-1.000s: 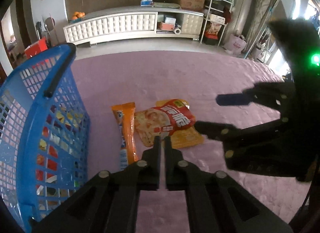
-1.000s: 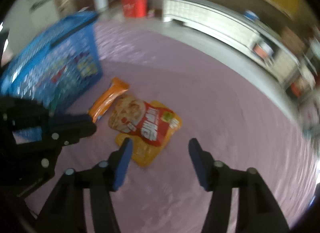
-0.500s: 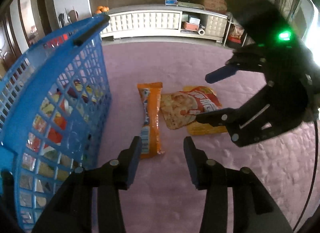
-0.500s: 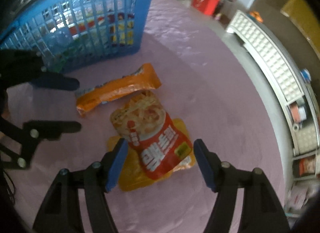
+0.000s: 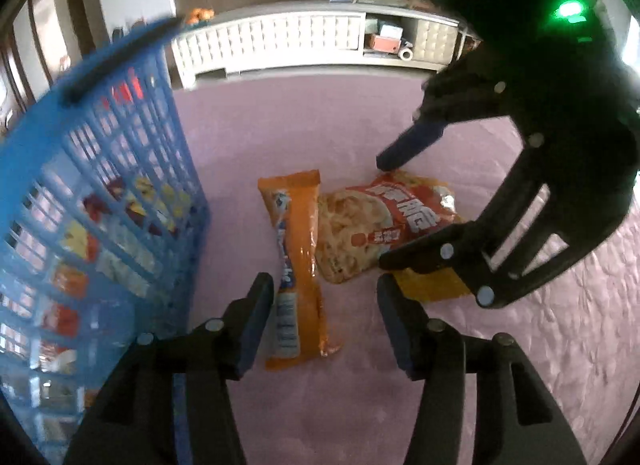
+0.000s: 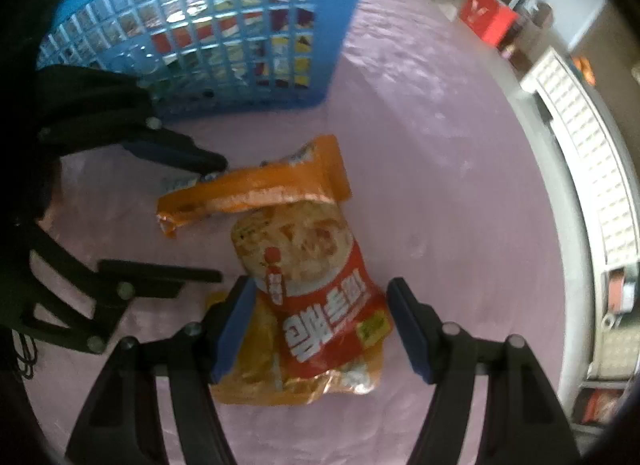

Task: Organize snacks
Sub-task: 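Grasp the red-and-yellow snack bag with the right gripper while the left holds the bar, then lift and carry the snack bar and snack bag over the basket with both grippers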

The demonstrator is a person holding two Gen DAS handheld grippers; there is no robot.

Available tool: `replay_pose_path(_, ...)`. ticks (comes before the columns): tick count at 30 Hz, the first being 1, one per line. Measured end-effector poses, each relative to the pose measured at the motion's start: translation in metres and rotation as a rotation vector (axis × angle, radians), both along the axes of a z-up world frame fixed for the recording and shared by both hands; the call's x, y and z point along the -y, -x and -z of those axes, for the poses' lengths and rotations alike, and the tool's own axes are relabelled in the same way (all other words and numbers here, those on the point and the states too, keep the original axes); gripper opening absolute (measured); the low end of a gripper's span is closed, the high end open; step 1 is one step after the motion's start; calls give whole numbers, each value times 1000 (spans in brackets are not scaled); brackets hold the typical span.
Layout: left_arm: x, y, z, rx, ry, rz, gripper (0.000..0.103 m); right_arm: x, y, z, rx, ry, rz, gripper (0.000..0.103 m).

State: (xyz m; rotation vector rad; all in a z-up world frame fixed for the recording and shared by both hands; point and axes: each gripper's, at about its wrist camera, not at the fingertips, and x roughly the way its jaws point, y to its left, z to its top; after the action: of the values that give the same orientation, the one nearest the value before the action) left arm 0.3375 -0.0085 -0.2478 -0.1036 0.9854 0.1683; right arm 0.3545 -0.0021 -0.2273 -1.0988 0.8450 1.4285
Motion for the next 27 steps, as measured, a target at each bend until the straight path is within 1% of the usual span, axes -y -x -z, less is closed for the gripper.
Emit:
replay_pose_path(1, -1, -4, 4, -6, -4, -10, 51, -3, 1, 1, -3, -6, -14, 73)
replay_pose_path(2, 0, -6, 6, -7, -23, -7, 51, -1, 1, 1, -8, -12, -16, 73)
replay_pose_path(3, -2, -8, 6, 10, -26, 3, 51, -1, -1, 2, -26, -26, -10, 73)
replay_pose_path(4, -2, -10, 6, 10, -15, 6, 51, -2, -7, 2, -51, -47, 5, 73)
replay_pose_path(5, -2, -11, 6, 10, -2, 9, 48, 0, -10, 4, -78, -71, 27, 73)
replay_pose_path(6, -3, -13, 6, 13, 7, 14, 40, 3, -13, 4, -101, -105, 50, 71)
replay_pose_path(7, -2, -13, 6, 16, 12, 21, 33, 7, -12, 5, -101, -133, 60, 67)
replay_pose_path(8, -2, -13, 5, 19, 11, 25, 17, 8, -13, 3, -105, -145, 64, 62)
replay_pose_path(10, -2, -14, 4, 18, 7, 35, 15, 14, -6, 1, -86, -154, 70, 51)
replay_pose_path(12, -2, -12, 6, 29, 24, 37, 13, 19, -1, -1, -76, -160, 91, 47)
replay_pose_path(16, -2, -9, 6, 30, 32, 37, 13, 30, 2, -2, -76, -167, 125, 37)
replay_pose_path(17, -3, -4, 6, 32, 29, 42, 13, 41, 8, -5, -80, -166, 129, 36)
replay_pose_path(20, -1, -1, -2, 38, 24, 45, 13, 48, 12, -5, -68, -169, 150, 34)
replay_pose_path(22, -1, 2, -5, 44, 27, 44, 13, 56, 21, -6, -21, -196, 168, 34)
replay_pose_path(27, 3, 12, -13, 55, 21, 55, 13, 81, 31, -10, 16, -194, 254, 34)
